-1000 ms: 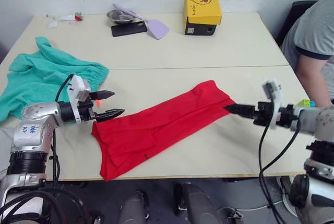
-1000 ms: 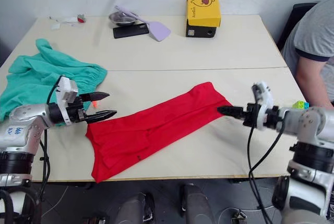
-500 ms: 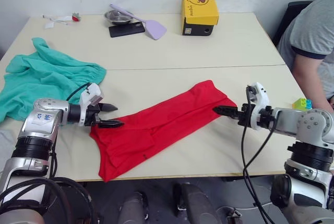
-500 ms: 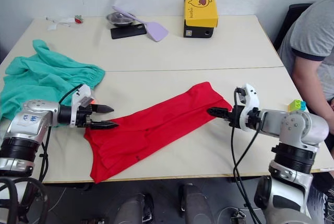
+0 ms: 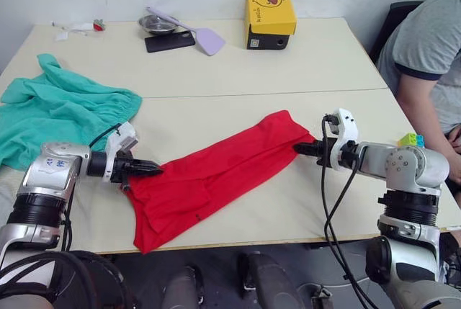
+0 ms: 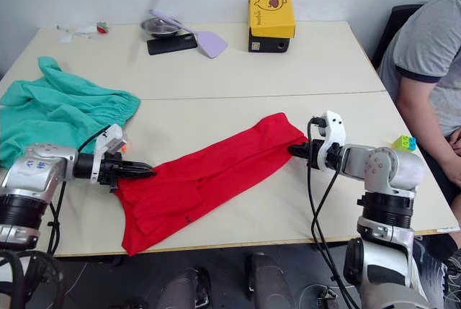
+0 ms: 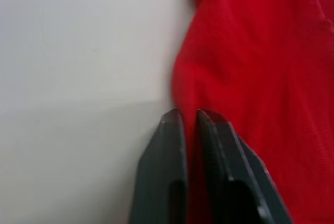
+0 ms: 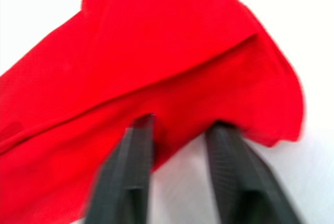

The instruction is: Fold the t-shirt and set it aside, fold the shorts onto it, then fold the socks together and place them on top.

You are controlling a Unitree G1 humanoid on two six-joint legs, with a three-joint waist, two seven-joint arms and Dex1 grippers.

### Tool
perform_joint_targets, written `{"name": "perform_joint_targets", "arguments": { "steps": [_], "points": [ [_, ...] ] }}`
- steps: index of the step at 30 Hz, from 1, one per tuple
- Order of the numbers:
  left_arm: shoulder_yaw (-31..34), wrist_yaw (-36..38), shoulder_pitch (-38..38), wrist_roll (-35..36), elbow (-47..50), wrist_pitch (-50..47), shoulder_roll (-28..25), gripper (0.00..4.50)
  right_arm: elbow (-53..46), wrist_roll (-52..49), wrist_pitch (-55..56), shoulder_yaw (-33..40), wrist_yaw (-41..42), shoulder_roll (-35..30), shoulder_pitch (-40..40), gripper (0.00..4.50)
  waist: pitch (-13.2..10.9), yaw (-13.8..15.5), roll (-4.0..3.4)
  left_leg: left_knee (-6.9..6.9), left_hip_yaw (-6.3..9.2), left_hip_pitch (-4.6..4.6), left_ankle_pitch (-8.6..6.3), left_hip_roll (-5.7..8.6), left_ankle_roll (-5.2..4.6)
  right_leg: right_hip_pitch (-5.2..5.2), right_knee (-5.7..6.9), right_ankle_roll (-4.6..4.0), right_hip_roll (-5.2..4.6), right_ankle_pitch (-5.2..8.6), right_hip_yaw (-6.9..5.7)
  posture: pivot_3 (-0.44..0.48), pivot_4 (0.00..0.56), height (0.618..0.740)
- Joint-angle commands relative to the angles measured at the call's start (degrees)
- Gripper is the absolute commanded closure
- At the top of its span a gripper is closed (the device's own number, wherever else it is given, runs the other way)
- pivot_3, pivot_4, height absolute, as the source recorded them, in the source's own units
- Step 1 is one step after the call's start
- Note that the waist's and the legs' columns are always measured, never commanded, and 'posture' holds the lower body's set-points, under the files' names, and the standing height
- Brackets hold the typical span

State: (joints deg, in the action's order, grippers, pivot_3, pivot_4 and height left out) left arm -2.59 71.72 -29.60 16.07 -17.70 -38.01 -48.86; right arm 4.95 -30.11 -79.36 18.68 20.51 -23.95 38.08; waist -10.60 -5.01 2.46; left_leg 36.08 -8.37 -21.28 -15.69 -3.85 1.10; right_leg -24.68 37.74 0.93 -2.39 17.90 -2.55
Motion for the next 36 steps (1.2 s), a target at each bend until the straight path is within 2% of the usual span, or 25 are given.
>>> {"name": "perform_joint_targets", "arguments": {
  "steps": [1, 2, 6, 9, 12, 16, 19, 25, 28, 31, 34, 36],
  "points": [
    [5.66, -3.03, 5.03, 4.91, 9.89, -6.24, -0.69, 4.5, 2.87, 0.4, 3.64, -2.18, 1.63, -0.35, 4.02, 4.28, -0.07, -0.06, -0.08, -0.01, -0.01, -0.01, 0.0, 0.0, 0.0, -0.02, 0.0, 0.0, 0.0, 0.0, 0.01, 0.0, 0.15, 0.74],
    [7.52, -4.26, 7.33, 6.51, 13.3, -8.44, -0.44, 4.5, 4.47, 0.97, 5.19, -3.18, 2.06, -0.47, 5.63, 4.48, -0.1, -0.09, -0.14, -0.01, -0.01, -0.03, 0.01, 0.01, 0.02, -0.05, 0.01, 0.0, 0.0, 0.0, 0.03, 0.0, 0.15, 0.74],
    [13.39, -10.23, 16.09, 11.19, 25.75, -15.1, 1.45, 4.5, 12.83, 4.45, 12.7, -8.98, 5.98, -1.97, 11.58, 4.48, -0.23, 0.09, -0.33, -0.01, -0.06, -0.16, 0.03, 0.02, 0.05, -0.27, 0.05, 0.01, 0.0, 0.0, 0.1, 0.0, 0.15, 0.74],
    [19.74, -17.89, 24.49, 15.38, 37.96, -21.1, 6.22, 4.5, 24.47, 9.48, 23.48, -13.75, 9.09, -1.53, 18.99, 4.48, -0.24, 0.18, -0.35, 0.0, -0.08, -0.26, 0.05, 0.04, 0.07, -0.39, 0.05, 0.01, 0.01, 0.0, 0.15, 0.0, 0.15, 0.74],
    [22.59, -25.57, 29.89, 18.06, 47.18, -24.62, 13.08, 4.5, 34.09, 12.61, 31.0, -15.79, 10.61, 0.07, 24.57, 4.48, -0.25, 0.18, -0.35, 0.03, -0.15, -0.29, 0.01, 0.09, 0.01, -0.41, 0.03, 0.05, -0.01, -0.02, 0.26, 0.0, 0.15, 0.74],
    [22.48, -36.17, 34.34, 20.12, 57.04, -26.35, 23.3, 4.5, 43.42, 15.88, 37.56, -18.16, 13.28, 2.86, 29.65, 4.48, -0.26, 0.31, -0.32, 0.05, -0.11, -0.32, 0.02, 0.08, 0.01, -0.4, 0.01, 0.06, 0.02, -0.02, 0.26, 0.0, 0.15, 0.74],
    [21.17, -42.23, 35.74, 21.29, 60.64, -26.91, 29.65, 4.5, 48.33, 18.46, 43.34, -19.35, 14.25, 4.44, 30.98, 4.48, -0.25, 0.46, -0.31, 0.12, -0.06, -0.31, 0.02, 0.09, 0.0, -0.32, 0.0, 0.12, 0.02, -0.06, 0.25, 0.0, 0.15, 0.74],
    [18.56, -44.18, 38.39, 24.77, 62.88, -28.0, 30.26, 4.5, 52.83, 22.2, 51.53, -20.47, 16.87, 3.9, 31.58, 4.48, -0.25, 0.48, -0.31, 0.14, -0.03, -0.28, 0.04, 0.13, -0.05, -0.24, -0.03, 0.18, 0.01, -0.1, 0.25, 0.0, 0.15, 0.74],
    [18.81, -42.82, 40.59, 24.88, 62.23, -26.94, 26.86, 4.5, 52.88, 22.91, 51.61, -19.87, 17.8, 2.0, 31.21, 3.87, -0.25, 0.45, -0.31, 0.13, -0.03, -0.28, 0.04, 0.13, -0.04, -0.24, -0.04, 0.17, 0.01, -0.1, 0.25, 0.0, 0.15, 0.74],
    [19.61, -39.68, 42.77, 23.87, 60.27, -22.65, 22.65, 3.84, 50.45, 23.3, 49.14, -20.38, 21.05, -0.67, 29.76, 2.85, -0.26, 0.4, -0.33, 0.11, -0.02, -0.28, 0.04, 0.12, -0.03, -0.26, -0.07, 0.15, 0.02, -0.08, 0.24, 0.0, 0.15, 0.74],
    [21.48, -35.38, 43.53, 24.73, 57.27, -19.73, 17.79, 2.85, 45.05, 23.12, 45.38, -20.78, 24.65, -3.99, 26.84, 1.75, -0.26, 0.41, -0.33, 0.1, -0.01, -0.28, 0.03, 0.11, -0.03, -0.26, -0.11, 0.14, 0.01, -0.07, 0.22, 0.0, 0.15, 0.74],
    [23.55, -30.76, 43.07, 26.4, 53.91, -19.71, 12.91, 2.26, 37.78, 21.43, 40.51, -20.24, 28.12, -7.22, 23.3, 1.12, -0.26, 0.42, -0.33, 0.1, 0.01, -0.27, 0.02, 0.11, -0.04, -0.25, -0.12, 0.13, 0.0, -0.07, 0.21, 0.0, 0.15, 0.74]
  ]
}}
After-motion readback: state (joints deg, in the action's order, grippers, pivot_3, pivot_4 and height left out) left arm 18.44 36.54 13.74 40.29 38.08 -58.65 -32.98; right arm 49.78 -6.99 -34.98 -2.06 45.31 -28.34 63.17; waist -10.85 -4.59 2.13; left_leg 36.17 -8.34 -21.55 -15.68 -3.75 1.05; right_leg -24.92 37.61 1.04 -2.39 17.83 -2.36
